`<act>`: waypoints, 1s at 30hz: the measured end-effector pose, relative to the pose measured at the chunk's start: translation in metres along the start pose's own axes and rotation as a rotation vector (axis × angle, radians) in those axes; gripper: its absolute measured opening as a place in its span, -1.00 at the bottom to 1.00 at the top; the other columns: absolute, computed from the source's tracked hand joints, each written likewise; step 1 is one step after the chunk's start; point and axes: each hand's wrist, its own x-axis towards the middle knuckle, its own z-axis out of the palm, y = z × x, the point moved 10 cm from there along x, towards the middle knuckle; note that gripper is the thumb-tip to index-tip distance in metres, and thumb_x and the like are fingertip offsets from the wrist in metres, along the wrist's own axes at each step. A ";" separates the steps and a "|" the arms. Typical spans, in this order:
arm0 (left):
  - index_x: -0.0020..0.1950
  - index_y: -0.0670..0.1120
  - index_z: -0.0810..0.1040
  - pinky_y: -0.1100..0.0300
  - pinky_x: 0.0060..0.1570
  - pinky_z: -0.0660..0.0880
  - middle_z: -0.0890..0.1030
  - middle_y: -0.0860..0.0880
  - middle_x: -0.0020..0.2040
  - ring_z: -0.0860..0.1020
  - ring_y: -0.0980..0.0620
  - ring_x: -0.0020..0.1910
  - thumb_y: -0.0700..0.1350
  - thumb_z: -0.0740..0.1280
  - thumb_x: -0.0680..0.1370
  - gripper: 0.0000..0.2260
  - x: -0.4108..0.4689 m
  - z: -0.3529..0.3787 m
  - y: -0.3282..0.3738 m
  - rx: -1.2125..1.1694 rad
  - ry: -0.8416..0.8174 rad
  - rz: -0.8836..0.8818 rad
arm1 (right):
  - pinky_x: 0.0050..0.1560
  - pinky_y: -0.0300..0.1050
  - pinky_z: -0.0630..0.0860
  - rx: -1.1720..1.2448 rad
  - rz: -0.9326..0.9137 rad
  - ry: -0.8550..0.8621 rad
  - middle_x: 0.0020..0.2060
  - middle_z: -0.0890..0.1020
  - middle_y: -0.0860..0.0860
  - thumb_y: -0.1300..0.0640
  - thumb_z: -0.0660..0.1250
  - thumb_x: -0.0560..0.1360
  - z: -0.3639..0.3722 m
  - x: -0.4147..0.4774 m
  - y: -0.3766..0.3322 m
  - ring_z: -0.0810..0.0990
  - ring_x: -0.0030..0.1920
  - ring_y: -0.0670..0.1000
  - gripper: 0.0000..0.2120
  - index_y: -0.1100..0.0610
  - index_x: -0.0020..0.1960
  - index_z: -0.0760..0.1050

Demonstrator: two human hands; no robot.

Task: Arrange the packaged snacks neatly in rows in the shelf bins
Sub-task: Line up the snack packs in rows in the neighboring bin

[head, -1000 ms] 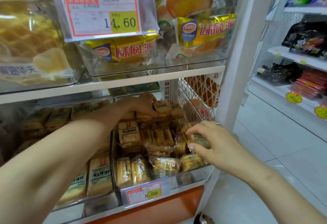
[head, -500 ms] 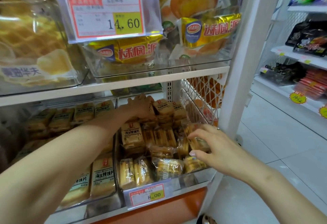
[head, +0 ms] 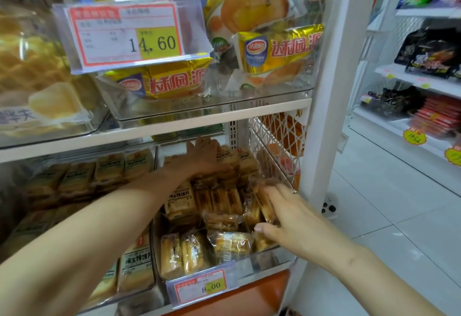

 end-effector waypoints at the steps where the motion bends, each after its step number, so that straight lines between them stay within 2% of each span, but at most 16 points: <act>1: 0.45 -0.07 0.20 -0.16 0.42 -0.05 0.11 -0.12 0.51 -0.01 -0.15 0.50 0.28 0.28 0.45 -0.29 0.001 0.000 -0.001 0.001 -0.003 0.009 | 0.32 -0.17 0.28 -0.009 0.025 0.012 0.37 0.24 -0.05 -0.11 0.26 0.51 0.002 0.000 0.001 0.25 0.36 -0.04 -0.35 0.02 0.48 0.06; 6: 0.47 -0.02 0.19 -0.15 0.44 0.01 0.09 -0.12 0.48 -0.01 -0.16 0.48 0.16 0.32 0.47 -0.35 0.009 -0.001 -0.009 0.042 -0.050 0.067 | 0.31 -0.15 0.28 -0.047 0.150 0.089 0.37 0.24 0.01 -0.10 0.24 0.53 0.004 -0.003 0.010 0.21 0.38 0.01 -0.42 0.09 0.44 0.14; 9: 0.47 0.00 0.19 -0.13 0.44 0.00 0.12 -0.09 0.47 0.04 -0.14 0.47 0.19 0.31 0.47 -0.35 0.011 0.000 -0.010 0.035 -0.056 0.093 | 0.33 -0.16 0.26 -0.046 0.145 0.089 0.41 0.21 -0.01 -0.08 0.23 0.54 0.005 -0.004 0.011 0.18 0.40 0.01 -0.44 0.06 0.46 0.14; 12: 0.50 -0.02 0.12 -0.12 0.43 -0.05 0.06 -0.11 0.51 -0.01 -0.15 0.49 0.21 0.29 0.48 -0.31 0.005 -0.002 -0.008 0.070 -0.048 0.083 | 0.34 -0.18 0.25 0.009 0.142 0.094 0.42 0.17 -0.02 -0.06 0.22 0.55 0.005 -0.006 0.010 0.18 0.41 0.00 -0.47 0.01 0.47 0.17; 15: 0.50 -0.06 0.09 -0.10 0.42 -0.01 0.07 -0.11 0.50 0.00 -0.14 0.48 0.19 0.31 0.48 -0.28 -0.014 -0.013 0.005 -0.020 0.018 0.062 | 0.32 -0.17 0.27 0.033 0.159 0.120 0.41 0.16 0.01 -0.06 0.22 0.56 0.003 -0.008 0.008 0.22 0.40 0.03 -0.49 -0.02 0.46 0.19; 18: 0.39 -0.04 0.28 0.02 0.33 0.14 0.25 -0.07 0.36 0.15 -0.07 0.39 0.11 0.30 0.50 -0.49 -0.045 -0.036 0.027 -0.183 0.216 0.130 | 0.23 -0.17 0.35 0.013 0.187 0.145 0.35 0.24 0.04 -0.07 0.20 0.56 0.002 -0.009 0.008 0.32 0.33 0.05 -0.50 -0.05 0.45 0.17; 21: 0.26 -0.02 0.41 0.08 0.27 0.20 0.36 -0.03 0.29 0.24 -0.02 0.33 0.03 0.26 0.55 -0.69 -0.081 -0.044 0.043 -0.301 0.276 0.207 | 0.15 -0.21 0.36 0.087 0.206 0.199 0.26 0.33 0.02 0.03 0.23 0.55 0.001 -0.008 0.009 0.36 0.26 0.02 -0.51 -0.05 0.43 0.19; 23: 0.26 -0.07 0.44 0.16 0.22 0.25 0.44 -0.01 0.25 0.35 0.02 0.28 -0.01 0.23 0.58 -0.72 -0.098 -0.042 0.050 -0.361 0.242 0.221 | 0.12 -0.21 0.35 0.185 0.233 0.244 0.22 0.37 0.01 0.08 0.28 0.51 -0.003 -0.008 0.011 0.37 0.23 0.00 -0.48 -0.03 0.41 0.20; 25: 0.30 -0.07 0.41 0.27 0.13 0.36 0.48 0.03 0.20 0.45 0.09 0.17 0.00 0.19 0.59 -0.69 -0.107 -0.035 0.050 -0.531 0.134 0.186 | 0.03 -0.27 0.36 0.309 0.233 0.293 0.15 0.41 -0.04 0.12 0.34 0.46 -0.008 -0.007 0.012 0.40 0.15 -0.05 -0.46 -0.03 0.38 0.23; 28: 0.27 -0.05 0.41 0.26 -0.03 0.55 0.58 0.01 0.08 0.58 0.13 -0.05 0.05 0.13 0.60 -0.70 -0.115 -0.018 0.049 -0.989 -0.078 0.112 | 0.00 -0.30 0.37 0.454 0.194 0.351 0.11 0.41 -0.10 0.18 0.41 0.41 -0.016 -0.010 0.006 0.44 0.13 -0.10 -0.41 -0.06 0.35 0.25; 30: 0.17 -0.04 0.47 0.27 -0.16 0.57 0.63 -0.03 -0.03 0.62 0.09 -0.13 0.08 0.14 0.59 -0.72 -0.119 -0.010 0.051 -1.223 -0.186 0.064 | 0.06 -0.25 0.41 0.456 0.150 0.376 0.16 0.40 -0.12 0.18 0.42 0.40 -0.022 -0.014 -0.003 0.42 0.15 -0.11 -0.38 -0.09 0.35 0.23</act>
